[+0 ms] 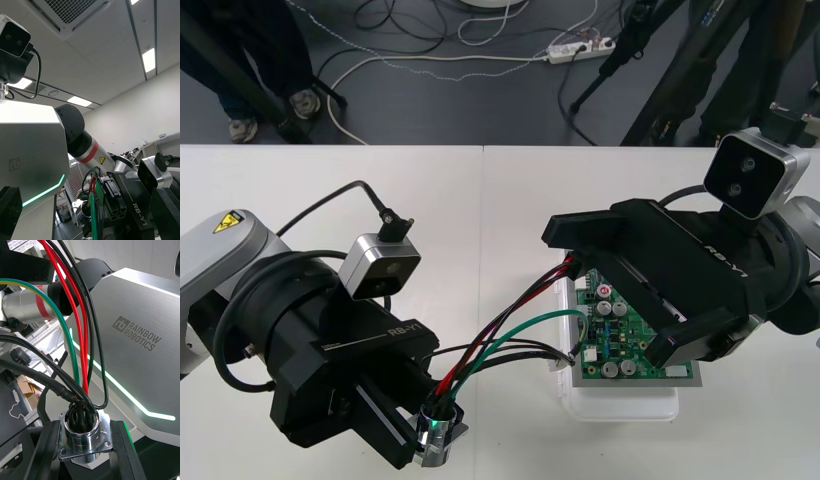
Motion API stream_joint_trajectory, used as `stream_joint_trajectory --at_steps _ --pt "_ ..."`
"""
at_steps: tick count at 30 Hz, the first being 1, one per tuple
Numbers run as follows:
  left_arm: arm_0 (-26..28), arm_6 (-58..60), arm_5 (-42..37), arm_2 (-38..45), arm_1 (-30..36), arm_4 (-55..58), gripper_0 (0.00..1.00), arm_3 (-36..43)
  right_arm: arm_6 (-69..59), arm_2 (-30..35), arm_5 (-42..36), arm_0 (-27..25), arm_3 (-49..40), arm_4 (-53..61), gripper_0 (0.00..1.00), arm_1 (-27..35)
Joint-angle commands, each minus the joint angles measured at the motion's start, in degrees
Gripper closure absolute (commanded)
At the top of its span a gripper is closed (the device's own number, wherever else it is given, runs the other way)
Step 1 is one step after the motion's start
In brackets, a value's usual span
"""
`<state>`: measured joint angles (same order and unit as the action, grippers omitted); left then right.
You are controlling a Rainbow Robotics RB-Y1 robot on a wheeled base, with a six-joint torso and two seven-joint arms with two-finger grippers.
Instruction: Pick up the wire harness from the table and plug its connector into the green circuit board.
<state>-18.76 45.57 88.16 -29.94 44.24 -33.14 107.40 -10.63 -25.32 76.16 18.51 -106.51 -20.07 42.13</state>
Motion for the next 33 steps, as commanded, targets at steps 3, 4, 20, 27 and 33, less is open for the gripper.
stream_joint_trajectory --at_steps 3,4,20,27,33 --pt "-2.07 -0.75 1.84 0.85 -0.82 1.14 1.00 0.35 -1.94 -0.70 0.56 2.06 -1.42 0.91 0.00 -0.20" --pt "-2.07 -0.75 1.84 0.85 -0.82 1.14 1.00 0.35 -1.94 -0.70 0.56 2.15 -1.42 0.91 0.00 -0.38" --pt "-2.07 -0.75 1.84 0.85 -1.00 1.14 1.00 0.35 -1.67 -0.70 0.74 2.41 -1.34 0.91 0.70 -0.99" --pt "-2.07 -0.75 1.84 0.94 -1.00 1.23 1.00 0.35 -1.15 -0.70 0.83 2.59 -1.42 0.91 1.00 -1.17" --pt "-2.07 -0.75 1.84 0.85 -1.00 1.23 1.00 0.35 -1.50 -0.70 1.00 2.68 -1.34 0.91 1.00 -1.26"
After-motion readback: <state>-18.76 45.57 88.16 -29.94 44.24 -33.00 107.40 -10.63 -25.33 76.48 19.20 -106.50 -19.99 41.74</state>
